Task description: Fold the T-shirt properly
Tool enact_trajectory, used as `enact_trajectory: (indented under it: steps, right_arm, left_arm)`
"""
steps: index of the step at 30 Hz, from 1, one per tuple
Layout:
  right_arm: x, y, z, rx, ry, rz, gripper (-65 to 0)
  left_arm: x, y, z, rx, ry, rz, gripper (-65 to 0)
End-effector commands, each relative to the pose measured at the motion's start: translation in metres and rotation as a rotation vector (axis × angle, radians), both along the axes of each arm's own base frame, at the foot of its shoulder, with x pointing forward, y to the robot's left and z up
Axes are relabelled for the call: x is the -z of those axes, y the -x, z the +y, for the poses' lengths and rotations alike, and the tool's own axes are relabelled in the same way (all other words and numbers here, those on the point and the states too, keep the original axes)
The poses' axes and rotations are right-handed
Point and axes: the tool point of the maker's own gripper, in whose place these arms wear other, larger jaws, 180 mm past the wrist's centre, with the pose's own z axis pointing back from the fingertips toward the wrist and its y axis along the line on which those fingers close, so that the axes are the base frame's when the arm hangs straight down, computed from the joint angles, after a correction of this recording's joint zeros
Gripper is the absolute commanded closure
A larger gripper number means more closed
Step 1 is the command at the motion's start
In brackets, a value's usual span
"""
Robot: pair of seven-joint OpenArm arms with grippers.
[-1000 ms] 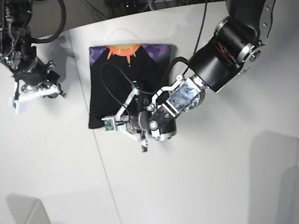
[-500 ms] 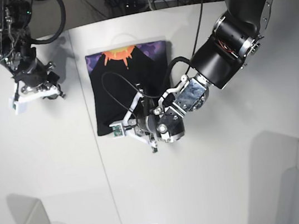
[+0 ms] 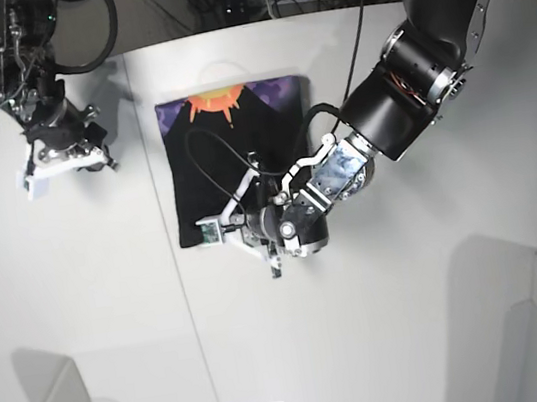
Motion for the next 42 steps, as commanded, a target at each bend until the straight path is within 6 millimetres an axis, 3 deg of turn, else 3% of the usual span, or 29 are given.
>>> enact_trajectory:
  steps: [1, 5, 9, 12, 20, 22, 24, 28, 37, 40, 42]
  right_arm:
    - [-0.009, -0.006, -0.003, -0.001, 0.013, -0.036, 0.0]
    - [-0.008, -0.006, 0.000, -0.005, 0.009, -0.035, 0.0]
    - [-0.008, -0.006, 0.000, -0.007, 0.007, -0.036, 0.0]
    - [-0.008, -0.006, 0.001, -0.008, 0.006, -0.033, 0.0]
    - [-0.006, -0.001, -0.002, -0.005, 0.014, -0.021, 0.0]
    - [-0.004, 0.003, -0.004, -0.005, 0.019, -0.013, 0.0]
    - [-0.008, 0.003, -0.006, -0.001, 0.035, -0.032, 0.0]
    - [-0.013, 0.004, -0.022, -0.013, 0.126, -0.074, 0.0]
    - [-0.016, 0.011, -0.031, -0.128, 0.299, -0.127, 0.0]
    - [-0.015, 0.019, -0.030, -0.194, 0.426, -0.147, 0.0]
    - [-0.016, 0.026, -0.030, -0.228, 0.511, -0.174, 0.0]
  left_arm:
    - [-0.017, -0.016, -0.002, 0.010, -0.006, -0.059, -6.9]
    - [-0.018, -0.020, -0.001, 0.014, -0.020, -0.080, -36.2]
    - [-0.031, -0.025, -0.011, 0.026, 0.007, -0.107, -55.5]
    - [-0.047, -0.028, -0.021, 0.045, 0.037, -0.141, -60.6]
    - [-0.134, -0.059, -0.027, -0.044, 0.254, -0.301, -59.9]
    - [-0.151, -0.063, -0.011, -0.104, 0.282, -0.336, -56.1]
    - [-0.167, -0.060, 0.009, -0.176, 0.341, -0.372, -43.1]
    - [-0.180, -0.040, 0.047, -0.270, 0.401, -0.446, -1.8]
    - [-0.168, 0.009, 0.105, -0.427, 0.497, -0.534, 0.0]
    - [-0.144, 0.033, 0.129, -0.459, 0.486, -0.496, 0.0]
    - [-0.126, 0.057, 0.134, -0.449, 0.490, -0.450, 0.0]
